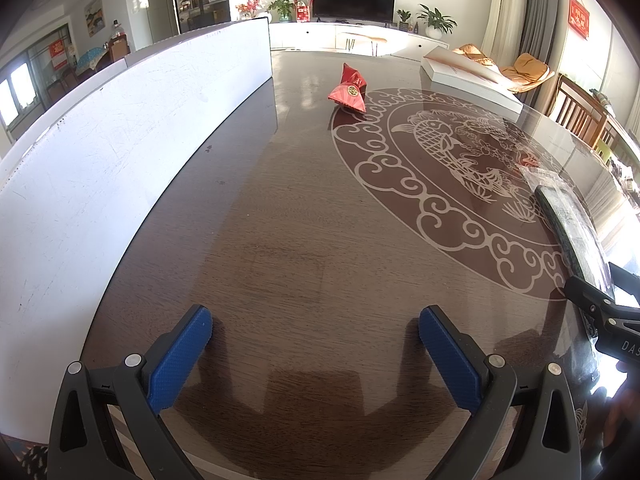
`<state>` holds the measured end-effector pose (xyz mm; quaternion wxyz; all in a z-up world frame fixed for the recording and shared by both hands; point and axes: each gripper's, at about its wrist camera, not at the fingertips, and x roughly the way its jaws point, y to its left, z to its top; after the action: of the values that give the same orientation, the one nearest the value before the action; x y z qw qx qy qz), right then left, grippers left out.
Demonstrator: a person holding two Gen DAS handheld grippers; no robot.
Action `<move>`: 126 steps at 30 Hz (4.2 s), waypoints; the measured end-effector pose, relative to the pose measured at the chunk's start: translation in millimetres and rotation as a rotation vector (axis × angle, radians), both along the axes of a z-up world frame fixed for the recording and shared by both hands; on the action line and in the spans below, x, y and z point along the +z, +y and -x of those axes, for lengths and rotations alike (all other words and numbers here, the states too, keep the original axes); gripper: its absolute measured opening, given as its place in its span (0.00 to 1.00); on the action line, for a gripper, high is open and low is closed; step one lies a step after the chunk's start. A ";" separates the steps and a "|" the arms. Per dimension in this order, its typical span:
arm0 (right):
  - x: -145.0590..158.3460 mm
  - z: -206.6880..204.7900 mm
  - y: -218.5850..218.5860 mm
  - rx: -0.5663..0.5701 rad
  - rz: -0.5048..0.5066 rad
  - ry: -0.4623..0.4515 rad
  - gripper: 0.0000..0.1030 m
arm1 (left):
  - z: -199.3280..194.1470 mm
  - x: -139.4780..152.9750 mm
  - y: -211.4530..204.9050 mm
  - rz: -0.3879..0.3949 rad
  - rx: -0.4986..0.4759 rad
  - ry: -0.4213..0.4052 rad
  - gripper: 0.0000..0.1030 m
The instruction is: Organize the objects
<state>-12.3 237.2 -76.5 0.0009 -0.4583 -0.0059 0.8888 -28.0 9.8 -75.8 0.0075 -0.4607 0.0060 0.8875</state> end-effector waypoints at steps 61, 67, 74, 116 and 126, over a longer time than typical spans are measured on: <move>0.1 5.9 2.6 0.015 0.007 -0.015 1.00 | 123.4 10.8 -0.1 -0.040 -0.215 0.070 0.22; 12.8 36.3 11.8 0.032 0.100 -0.110 0.73 | 50.8 52.5 -25.7 -0.129 -0.218 0.160 0.22; 48.9 46.8 26.0 -0.044 0.595 -0.099 0.73 | 12.1 135.9 -104.9 -0.226 -0.131 0.299 0.22; 148.9 116.4 -386.8 0.624 0.050 -0.040 0.97 | 6.2 103.8 -325.9 -0.165 0.506 0.015 0.89; 138.7 110.0 -399.5 0.643 0.031 -0.037 0.97 | -2.2 110.4 -323.8 -0.026 0.570 0.093 0.89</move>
<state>-122.4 -162.3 62.2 -0.2869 -0.4488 -0.1367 0.8352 -25.8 -314.0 34.6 -0.2365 -0.4023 -0.1349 0.8741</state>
